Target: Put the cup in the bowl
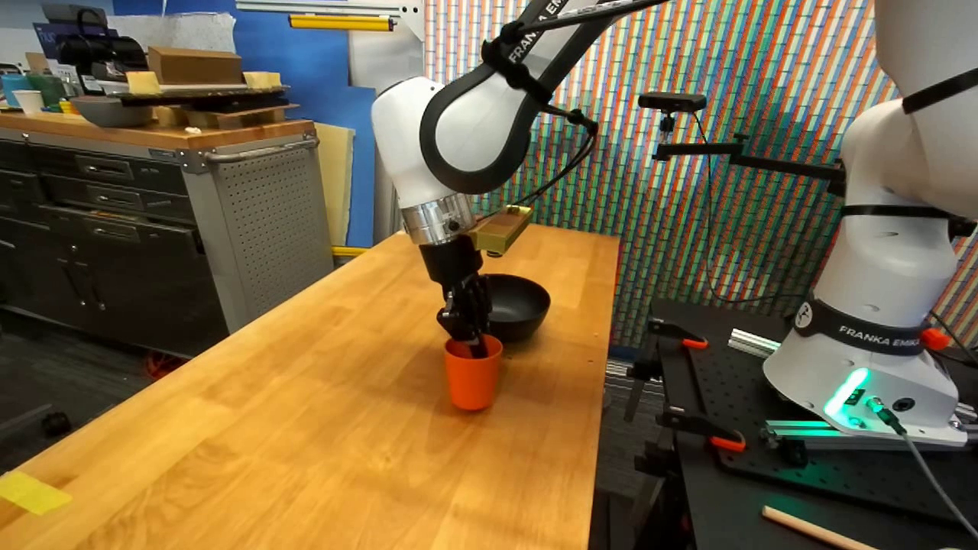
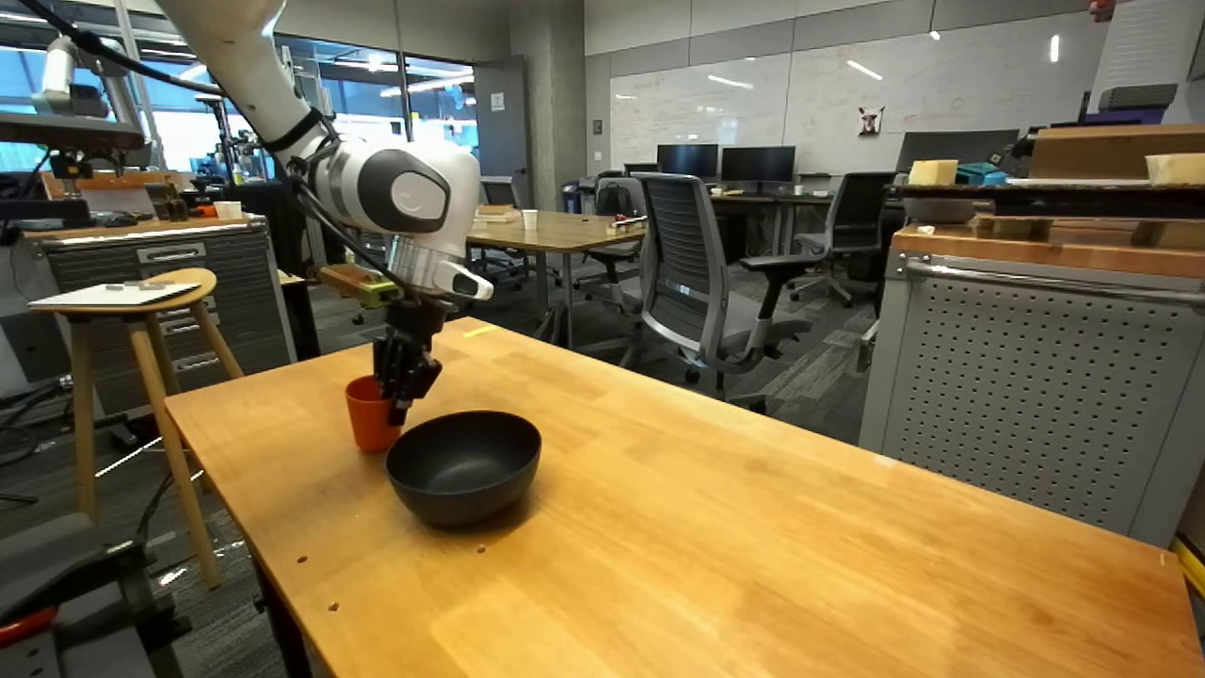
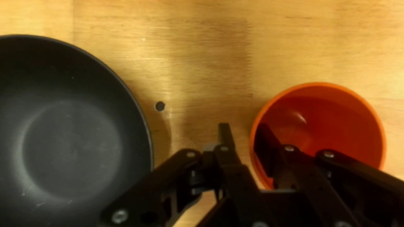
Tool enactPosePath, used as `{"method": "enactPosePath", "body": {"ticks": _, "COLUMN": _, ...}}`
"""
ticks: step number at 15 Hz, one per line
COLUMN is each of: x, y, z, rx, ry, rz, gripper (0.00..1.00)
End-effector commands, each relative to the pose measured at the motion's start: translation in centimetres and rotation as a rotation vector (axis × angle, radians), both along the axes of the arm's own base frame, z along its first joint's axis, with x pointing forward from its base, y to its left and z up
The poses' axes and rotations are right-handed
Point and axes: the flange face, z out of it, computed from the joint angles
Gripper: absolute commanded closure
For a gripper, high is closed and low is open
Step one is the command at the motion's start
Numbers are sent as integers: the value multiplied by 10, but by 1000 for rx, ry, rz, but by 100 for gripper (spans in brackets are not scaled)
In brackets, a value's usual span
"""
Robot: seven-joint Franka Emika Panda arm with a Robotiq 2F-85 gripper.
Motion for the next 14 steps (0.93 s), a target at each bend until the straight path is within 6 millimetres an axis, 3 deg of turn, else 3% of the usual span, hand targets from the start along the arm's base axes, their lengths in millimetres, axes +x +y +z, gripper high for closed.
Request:
{"method": "enactPosePath", "body": {"ticks": 1, "x": 6, "y": 3, "z": 5, "rx": 20, "ry": 5, "rz": -23, "gripper": 97}}
{"method": "enactPosePath", "body": {"ticks": 3, "x": 6, "y": 2, "z": 14, "rx": 31, "ry": -8, "rz": -30, "gripper": 100}}
{"method": "enactPosePath", "body": {"ticks": 5, "x": 4, "y": -7, "z": 30, "rx": 30, "ry": -41, "rz": -58, "gripper": 95}}
{"method": "enactPosePath", "body": {"ticks": 11, "x": -3, "y": -83, "z": 122, "rx": -49, "ry": -233, "rz": -274, "gripper": 96}}
{"method": "enactPosePath", "body": {"ticks": 14, "x": -16, "y": -125, "z": 135, "rx": -104, "ry": -252, "rz": -415, "gripper": 96}}
